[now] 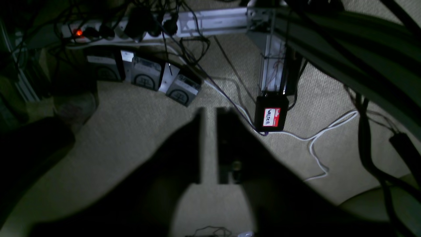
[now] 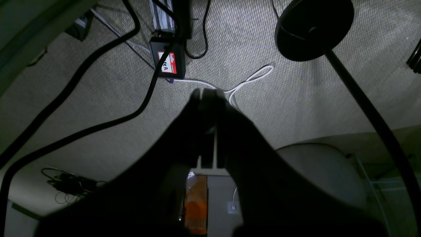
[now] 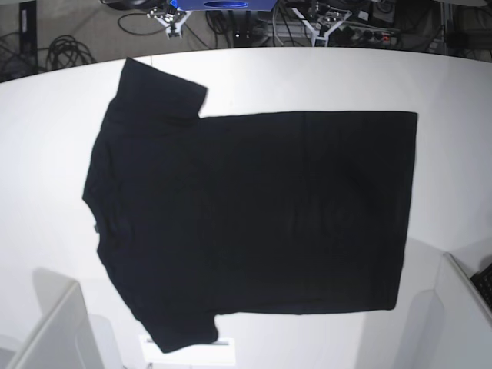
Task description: Fold the T-shirt properly
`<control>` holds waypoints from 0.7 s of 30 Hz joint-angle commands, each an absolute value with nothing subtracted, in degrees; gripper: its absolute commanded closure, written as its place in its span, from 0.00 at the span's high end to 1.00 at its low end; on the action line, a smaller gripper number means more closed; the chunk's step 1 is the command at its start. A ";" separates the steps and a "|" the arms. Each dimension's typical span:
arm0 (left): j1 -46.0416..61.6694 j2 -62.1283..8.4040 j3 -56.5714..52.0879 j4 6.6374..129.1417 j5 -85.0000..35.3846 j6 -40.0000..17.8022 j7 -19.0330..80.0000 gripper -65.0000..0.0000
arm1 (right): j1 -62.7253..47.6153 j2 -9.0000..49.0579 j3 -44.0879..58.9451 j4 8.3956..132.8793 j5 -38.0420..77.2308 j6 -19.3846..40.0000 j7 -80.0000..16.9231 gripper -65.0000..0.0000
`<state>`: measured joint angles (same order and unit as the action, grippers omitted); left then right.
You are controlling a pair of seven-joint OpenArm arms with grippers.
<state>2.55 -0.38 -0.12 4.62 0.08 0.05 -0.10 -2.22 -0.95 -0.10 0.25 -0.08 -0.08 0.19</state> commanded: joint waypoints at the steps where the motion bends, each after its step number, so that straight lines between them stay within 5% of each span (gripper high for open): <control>1: 3.56 -0.48 -0.13 4.97 -0.04 0.40 0.13 0.36 | -2.24 -0.75 -0.04 0.22 -0.13 -0.40 -0.04 0.00; 3: 4.18 -0.40 -0.13 5.05 -0.04 0.40 -0.22 0.53 | -2.24 -0.75 -0.04 0.22 -0.13 -0.40 -0.04 0.00; 5: 4.35 -0.40 -0.04 4.97 0.04 0.40 -0.22 0.56 | -2.24 -0.75 -0.04 0.22 -0.13 -0.40 -0.04 0.00; 8: 4.62 -0.40 -0.13 5.05 0.04 0.40 -0.22 0.43 | -2.33 -0.75 -0.04 0.22 -0.13 -0.40 0.04 0.00; 13: 4.79 -0.48 -0.13 5.05 0.04 0.40 -0.31 0.00 | -2.42 -0.75 -0.13 1.89 -0.22 -0.40 0.04 0.00; 21: 4.88 -0.57 -0.13 5.05 0.04 0.40 -0.22 0.00 | -4.70 -0.75 -0.13 6.20 -0.22 -0.40 -0.31 0.00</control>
